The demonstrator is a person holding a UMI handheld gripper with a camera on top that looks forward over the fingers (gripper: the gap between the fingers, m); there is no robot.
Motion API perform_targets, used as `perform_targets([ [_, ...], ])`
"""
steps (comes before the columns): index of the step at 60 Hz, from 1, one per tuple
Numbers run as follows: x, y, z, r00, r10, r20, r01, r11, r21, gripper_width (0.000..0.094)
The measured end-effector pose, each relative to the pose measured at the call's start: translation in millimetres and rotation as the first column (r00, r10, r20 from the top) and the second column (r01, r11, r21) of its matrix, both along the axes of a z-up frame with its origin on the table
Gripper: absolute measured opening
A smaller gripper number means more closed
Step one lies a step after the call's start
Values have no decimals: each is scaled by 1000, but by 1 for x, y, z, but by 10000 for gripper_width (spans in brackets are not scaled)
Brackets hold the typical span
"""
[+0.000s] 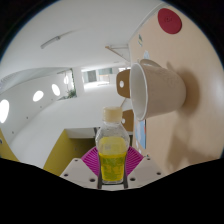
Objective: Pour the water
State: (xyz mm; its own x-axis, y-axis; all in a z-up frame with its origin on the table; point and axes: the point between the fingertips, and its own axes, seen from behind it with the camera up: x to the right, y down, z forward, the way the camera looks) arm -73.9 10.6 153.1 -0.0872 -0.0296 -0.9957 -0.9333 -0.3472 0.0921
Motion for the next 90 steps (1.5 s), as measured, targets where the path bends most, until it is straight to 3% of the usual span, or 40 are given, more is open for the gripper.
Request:
perform_targets([
  [4,-7,2,7,997,40,73,-43,999,30,294],
  [7,-7,-7,33,982,58,181,-79,990,115,296],
  [8,7,-23,41,972,67,227,-107,980,169,296],
  [9,7,-11,54,962,22,273,-74,980,185,296],
  [10,23,-37,66,947,8,320,-89,967,240,295],
  [13,54,-12,94,855,-160,493,-8,947,320,296],
  [15,91,-11,108,738,-283,613,38,924,380,295],
  [17,143,-35,130,591,-405,698,52,882,467,296],
  [18,158,-23,131,516,-445,731,91,878,471,296],
  [21,210,-24,137,291,-524,801,130,851,509,296],
  [23,246,-38,135,166,-535,828,130,844,520,293],
  [26,287,-41,124,22,-518,855,100,852,514,293],
  [34,330,-3,11,-141,-270,953,97,954,285,294],
  [41,323,12,-56,-161,-174,971,38,983,182,294],
  [50,322,16,-95,-193,-101,976,17,994,106,300],
  [56,334,13,-90,-153,-106,983,26,994,111,298],
  [61,337,16,-88,-102,-109,989,33,993,113,363],
  [68,332,15,-92,-83,-102,991,23,994,105,532],
  [73,328,9,-96,-57,-74,996,7,997,74,882],
  [83,338,-29,-80,-37,-93,995,15,996,94,862],
  [90,327,-79,-73,-10,-87,996,-41,995,87,861],
])
